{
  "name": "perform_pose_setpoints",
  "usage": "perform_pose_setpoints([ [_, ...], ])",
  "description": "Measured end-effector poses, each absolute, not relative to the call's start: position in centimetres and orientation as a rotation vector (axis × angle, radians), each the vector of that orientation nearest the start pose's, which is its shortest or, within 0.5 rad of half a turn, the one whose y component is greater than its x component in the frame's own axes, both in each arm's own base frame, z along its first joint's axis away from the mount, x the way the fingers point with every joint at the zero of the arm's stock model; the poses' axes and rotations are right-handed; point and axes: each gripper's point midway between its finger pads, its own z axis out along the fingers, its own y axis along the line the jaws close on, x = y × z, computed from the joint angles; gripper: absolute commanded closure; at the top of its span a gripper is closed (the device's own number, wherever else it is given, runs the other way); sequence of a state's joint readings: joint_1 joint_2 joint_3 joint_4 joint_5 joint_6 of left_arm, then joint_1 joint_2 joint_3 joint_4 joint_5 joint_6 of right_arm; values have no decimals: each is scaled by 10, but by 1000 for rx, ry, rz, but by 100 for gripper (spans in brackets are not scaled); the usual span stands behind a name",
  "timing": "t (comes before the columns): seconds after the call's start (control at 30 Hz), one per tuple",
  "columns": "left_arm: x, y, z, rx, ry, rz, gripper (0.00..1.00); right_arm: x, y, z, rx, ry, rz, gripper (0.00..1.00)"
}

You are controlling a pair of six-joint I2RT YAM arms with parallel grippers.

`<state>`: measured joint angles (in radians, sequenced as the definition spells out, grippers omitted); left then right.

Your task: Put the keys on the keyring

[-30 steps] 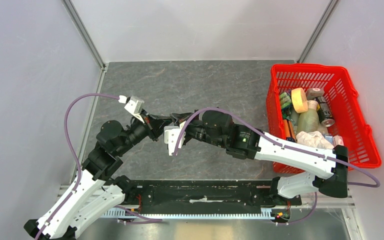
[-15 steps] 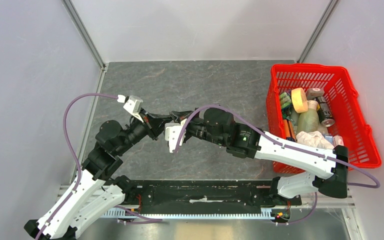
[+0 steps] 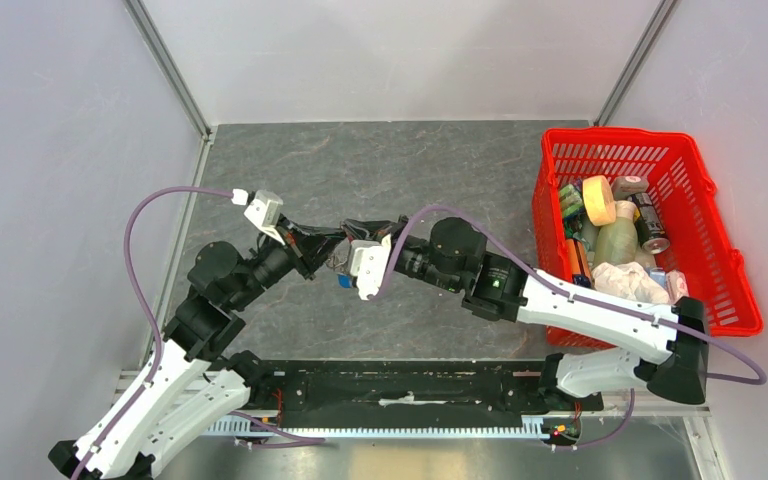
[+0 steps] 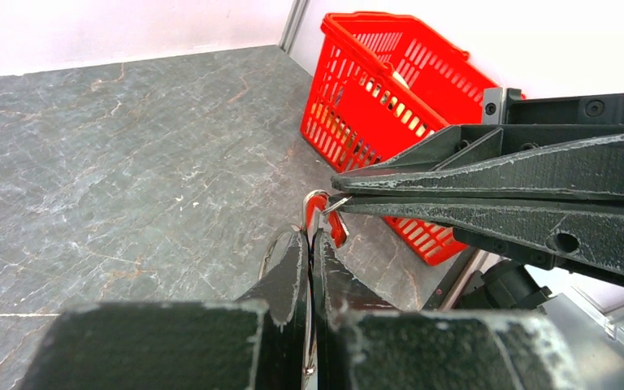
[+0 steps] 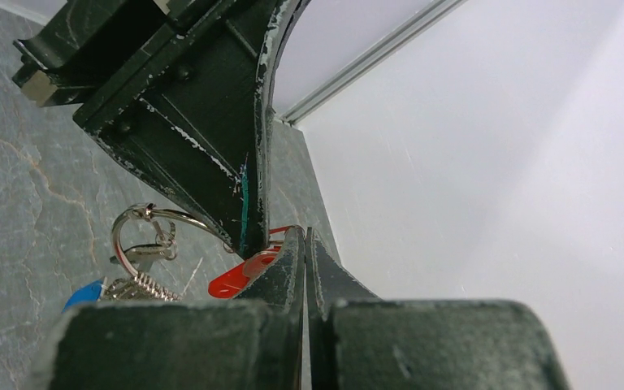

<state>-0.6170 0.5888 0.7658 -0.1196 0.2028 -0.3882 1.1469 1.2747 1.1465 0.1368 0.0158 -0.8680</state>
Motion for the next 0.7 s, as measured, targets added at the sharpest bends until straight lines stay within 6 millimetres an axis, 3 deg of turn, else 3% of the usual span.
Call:
perform_pose_setpoints([
  [0.7, 169, -212, 353, 447, 1453, -1088, 98, 188, 369, 381, -1172, 756, 385, 100],
])
